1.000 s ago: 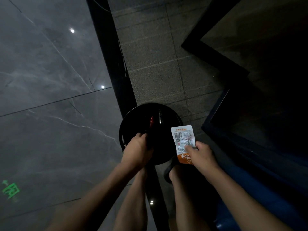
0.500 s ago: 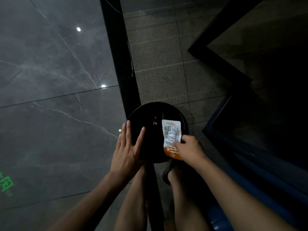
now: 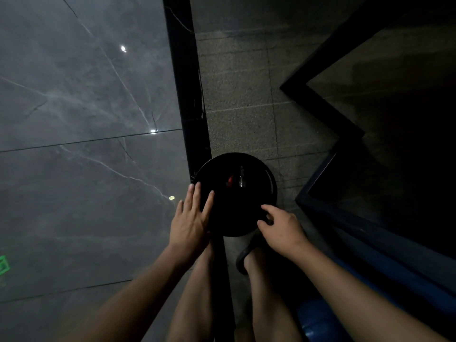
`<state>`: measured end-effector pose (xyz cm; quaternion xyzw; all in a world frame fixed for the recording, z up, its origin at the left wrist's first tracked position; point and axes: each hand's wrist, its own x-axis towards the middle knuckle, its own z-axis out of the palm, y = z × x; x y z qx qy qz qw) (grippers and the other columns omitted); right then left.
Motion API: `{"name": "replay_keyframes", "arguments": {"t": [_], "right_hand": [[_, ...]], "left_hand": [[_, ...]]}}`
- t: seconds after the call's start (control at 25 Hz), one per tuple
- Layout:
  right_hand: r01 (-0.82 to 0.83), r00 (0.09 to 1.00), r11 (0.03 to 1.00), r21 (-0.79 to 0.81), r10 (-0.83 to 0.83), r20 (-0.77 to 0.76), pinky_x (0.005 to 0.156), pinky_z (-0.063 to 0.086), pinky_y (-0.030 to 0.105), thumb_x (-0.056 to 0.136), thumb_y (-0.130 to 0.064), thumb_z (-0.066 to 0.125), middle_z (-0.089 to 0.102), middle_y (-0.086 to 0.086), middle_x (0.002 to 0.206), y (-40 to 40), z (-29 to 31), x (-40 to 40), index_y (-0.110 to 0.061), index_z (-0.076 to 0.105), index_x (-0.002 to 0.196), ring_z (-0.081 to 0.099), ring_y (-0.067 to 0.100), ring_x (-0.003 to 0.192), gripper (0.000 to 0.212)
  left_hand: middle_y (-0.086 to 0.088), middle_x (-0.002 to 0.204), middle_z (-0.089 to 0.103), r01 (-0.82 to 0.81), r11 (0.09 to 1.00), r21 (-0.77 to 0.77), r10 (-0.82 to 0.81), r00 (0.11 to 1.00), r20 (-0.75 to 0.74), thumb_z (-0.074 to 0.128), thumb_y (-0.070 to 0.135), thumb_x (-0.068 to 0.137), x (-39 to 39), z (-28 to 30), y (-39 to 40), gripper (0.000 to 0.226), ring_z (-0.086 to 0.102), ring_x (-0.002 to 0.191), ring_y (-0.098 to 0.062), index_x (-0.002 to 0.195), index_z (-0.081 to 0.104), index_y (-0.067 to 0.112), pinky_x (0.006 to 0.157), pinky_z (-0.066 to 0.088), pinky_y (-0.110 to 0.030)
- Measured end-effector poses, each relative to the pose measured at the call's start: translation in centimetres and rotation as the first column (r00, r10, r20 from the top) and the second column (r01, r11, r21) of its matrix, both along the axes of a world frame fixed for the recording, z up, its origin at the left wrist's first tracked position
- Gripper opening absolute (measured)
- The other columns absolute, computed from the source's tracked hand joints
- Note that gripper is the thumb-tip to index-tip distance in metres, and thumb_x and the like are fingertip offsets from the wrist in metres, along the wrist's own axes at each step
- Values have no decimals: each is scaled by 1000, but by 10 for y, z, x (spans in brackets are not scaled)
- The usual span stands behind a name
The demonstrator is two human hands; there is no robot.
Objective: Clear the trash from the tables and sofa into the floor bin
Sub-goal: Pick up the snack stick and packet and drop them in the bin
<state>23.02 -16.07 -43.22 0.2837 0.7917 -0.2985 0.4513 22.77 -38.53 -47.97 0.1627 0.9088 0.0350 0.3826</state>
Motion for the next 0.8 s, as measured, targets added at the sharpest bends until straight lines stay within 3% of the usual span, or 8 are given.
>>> {"name": "replay_keyframes", "arguments": {"t": [0.12,0.2,0.28,0.48,0.64,0.8], "right_hand": [[-34,999,998,52,34,11,81,42,14,90,-31,62,69,1,114,18,34,0,-27,55,136,64,15,101,47],[-55,998,996,72,54,22,86,49,21,88,-30,63,71,0,105,27,62,-1,-25,61,129,65,15,98,41],[-58,998,995,82,57,5,91,51,27,88,-28,64,72,2,102,33,95,-4,-21,65,124,67,17,98,36],[-39,996,996,80,46,-78,83,48,23,87,-31,64,68,-3,96,34,180,-12,-25,67,113,64,15,94,27],[-50,990,996,68,59,-131,79,47,23,87,-35,63,72,-1,103,31,259,-9,-27,69,107,66,17,97,22],[13,986,993,118,7,-165,80,46,24,84,-38,64,73,-2,100,36,334,18,-26,71,99,66,17,96,20]], "left_hand": [[-18,161,13,-34,999,-13,35,995,94,54,41,90,-12,25,-6,79,18,150,-30,155,14,17,113,34,-43],[-10,142,46,-66,996,-58,74,986,150,53,42,89,-18,47,-10,58,49,130,-29,141,38,18,97,46,-38],[-6,123,64,-102,988,-116,121,976,179,49,41,91,-20,77,-15,40,64,110,-29,125,51,20,83,50,-35],[-8,111,69,-118,977,-178,149,973,176,48,42,91,-14,153,-38,32,67,102,-31,111,57,19,69,46,-32],[-11,118,66,-157,975,-158,191,953,234,45,40,91,-12,220,-48,36,64,107,-31,118,57,19,77,49,-33],[-15,112,70,-278,960,-35,277,921,272,44,40,93,-8,287,-47,35,66,101,-33,109,65,17,80,52,-36]]}}
